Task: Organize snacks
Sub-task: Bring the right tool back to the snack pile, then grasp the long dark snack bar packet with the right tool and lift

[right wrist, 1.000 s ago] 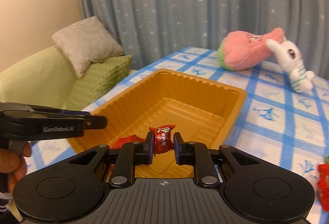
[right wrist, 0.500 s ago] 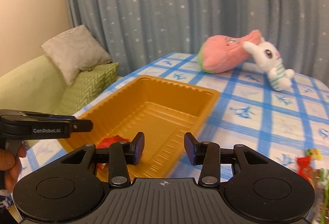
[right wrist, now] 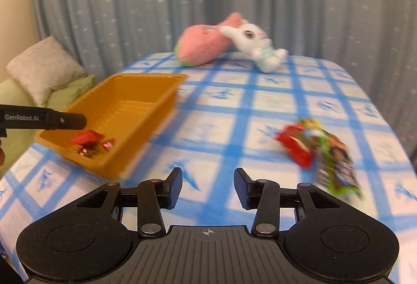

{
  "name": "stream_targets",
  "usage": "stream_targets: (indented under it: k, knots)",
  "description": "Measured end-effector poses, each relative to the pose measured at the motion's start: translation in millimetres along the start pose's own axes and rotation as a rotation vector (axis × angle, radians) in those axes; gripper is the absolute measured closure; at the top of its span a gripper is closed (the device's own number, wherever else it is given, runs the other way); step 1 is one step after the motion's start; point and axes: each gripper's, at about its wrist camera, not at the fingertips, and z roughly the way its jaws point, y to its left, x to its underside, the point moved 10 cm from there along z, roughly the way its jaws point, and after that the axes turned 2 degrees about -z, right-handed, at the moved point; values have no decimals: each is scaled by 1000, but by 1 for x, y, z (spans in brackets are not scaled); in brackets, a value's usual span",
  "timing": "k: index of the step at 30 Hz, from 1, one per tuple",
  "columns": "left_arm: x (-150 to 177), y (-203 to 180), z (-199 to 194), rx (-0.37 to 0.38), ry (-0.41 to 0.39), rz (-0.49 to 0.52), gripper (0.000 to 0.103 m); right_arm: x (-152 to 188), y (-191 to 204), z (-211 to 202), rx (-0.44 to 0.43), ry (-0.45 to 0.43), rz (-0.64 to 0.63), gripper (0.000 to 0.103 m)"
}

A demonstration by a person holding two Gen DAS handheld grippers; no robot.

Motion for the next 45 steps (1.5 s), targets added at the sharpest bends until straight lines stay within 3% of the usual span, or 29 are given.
stream_targets:
  k: [10, 20, 29, 39, 45]
  knots:
    - [14, -67, -2, 85, 7, 85, 45, 28, -52, -48, 113, -7, 80, 58]
    - [19, -117, 19, 150, 28, 166, 37, 21, -95, -59, 173, -32, 129, 58]
    - [20, -140, 61, 145, 65, 213, 36, 4, -134, -34, 208, -21, 123, 58]
    - [25, -140, 95, 125, 102, 230, 35, -11, -161, 23, 140, 26, 145, 59]
    - [27, -136, 104, 128, 118, 219, 35, -13, -164, 47, 144, 57, 134, 59]
